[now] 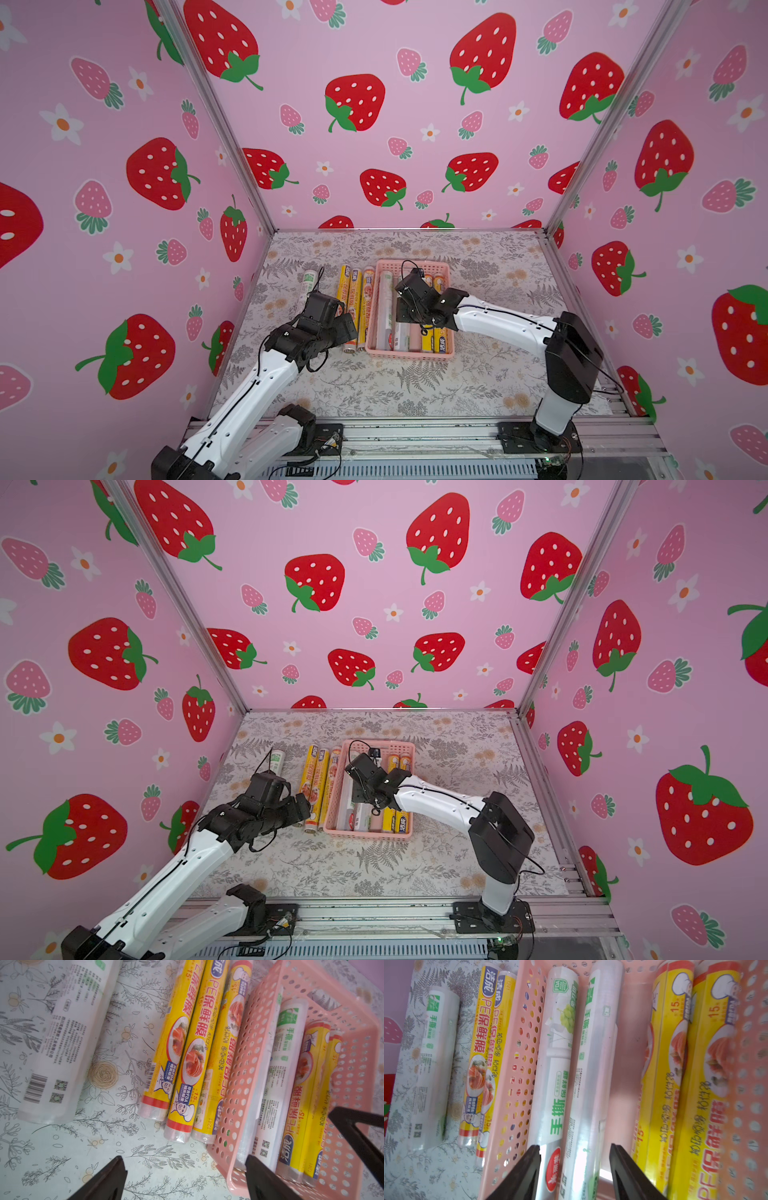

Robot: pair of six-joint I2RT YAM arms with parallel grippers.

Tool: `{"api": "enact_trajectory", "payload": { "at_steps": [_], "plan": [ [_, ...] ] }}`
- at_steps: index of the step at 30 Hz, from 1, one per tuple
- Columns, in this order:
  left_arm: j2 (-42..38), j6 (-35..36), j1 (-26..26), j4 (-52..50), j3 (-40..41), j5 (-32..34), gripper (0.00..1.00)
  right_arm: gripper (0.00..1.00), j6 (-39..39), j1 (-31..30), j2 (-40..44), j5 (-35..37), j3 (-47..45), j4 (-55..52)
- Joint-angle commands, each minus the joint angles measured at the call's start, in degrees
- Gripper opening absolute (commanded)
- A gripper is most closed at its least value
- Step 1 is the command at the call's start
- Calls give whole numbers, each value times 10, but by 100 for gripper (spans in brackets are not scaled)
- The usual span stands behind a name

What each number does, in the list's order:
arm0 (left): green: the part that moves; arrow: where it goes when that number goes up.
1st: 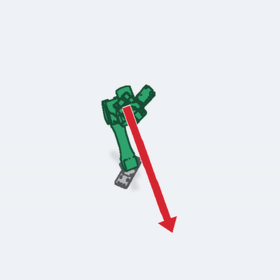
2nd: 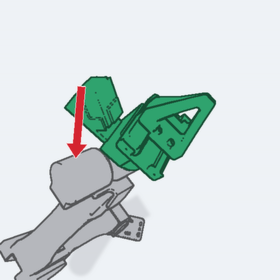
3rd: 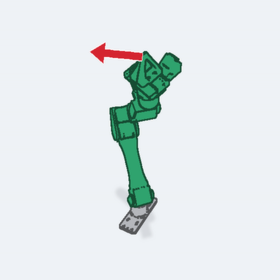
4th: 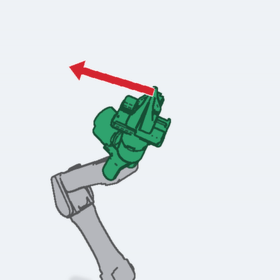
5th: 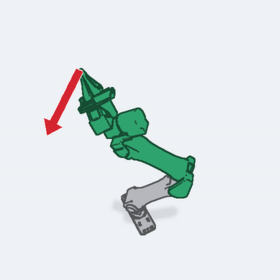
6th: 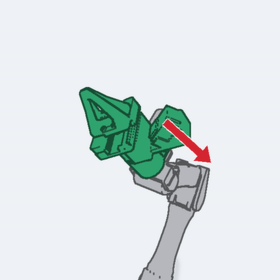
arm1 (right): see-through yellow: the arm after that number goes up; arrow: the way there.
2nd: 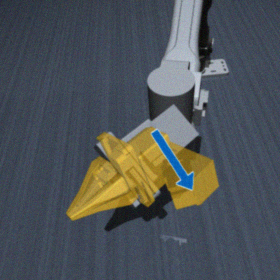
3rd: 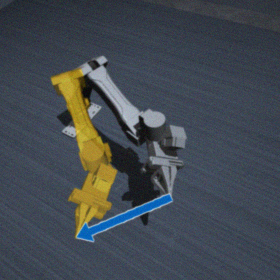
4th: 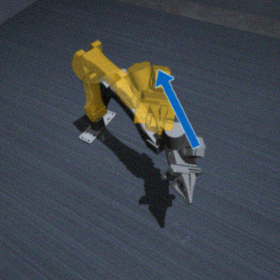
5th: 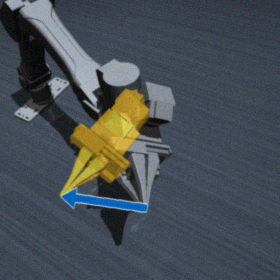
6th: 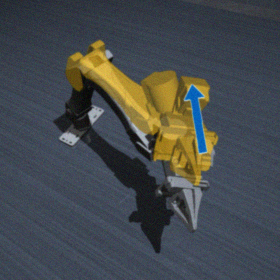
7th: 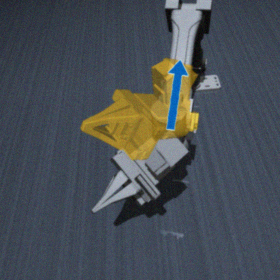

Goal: Put the plastic wrap into the basket
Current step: Pick up the plastic wrap from the center of the board.

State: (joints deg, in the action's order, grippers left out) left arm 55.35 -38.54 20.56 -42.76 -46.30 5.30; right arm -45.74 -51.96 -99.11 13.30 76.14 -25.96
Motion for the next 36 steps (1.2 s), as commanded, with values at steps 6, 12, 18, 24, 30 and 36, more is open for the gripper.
{"api": "enact_trajectory", "payload": {
  "at_steps": [6,12,18,24,30,36],
  "plan": [
    [89,47,-33,-40,-64,16,89,55,60,19,153,-57,-99,-6],
    [197,80,-40,-41,-104,76,84,55,106,32,248,-68,-153,-24],
    [273,108,-52,-1,-116,91,80,55,130,51,307,-71,-180,-43],
    [328,129,-61,19,-135,98,77,55,133,55,325,-72,-193,-46],
    [355,138,-71,38,-132,90,76,55,132,56,321,-73,-194,-45],
    [373,142,-80,55,-123,90,75,54,130,56,310,-73,-189,-43]
  ]
}}
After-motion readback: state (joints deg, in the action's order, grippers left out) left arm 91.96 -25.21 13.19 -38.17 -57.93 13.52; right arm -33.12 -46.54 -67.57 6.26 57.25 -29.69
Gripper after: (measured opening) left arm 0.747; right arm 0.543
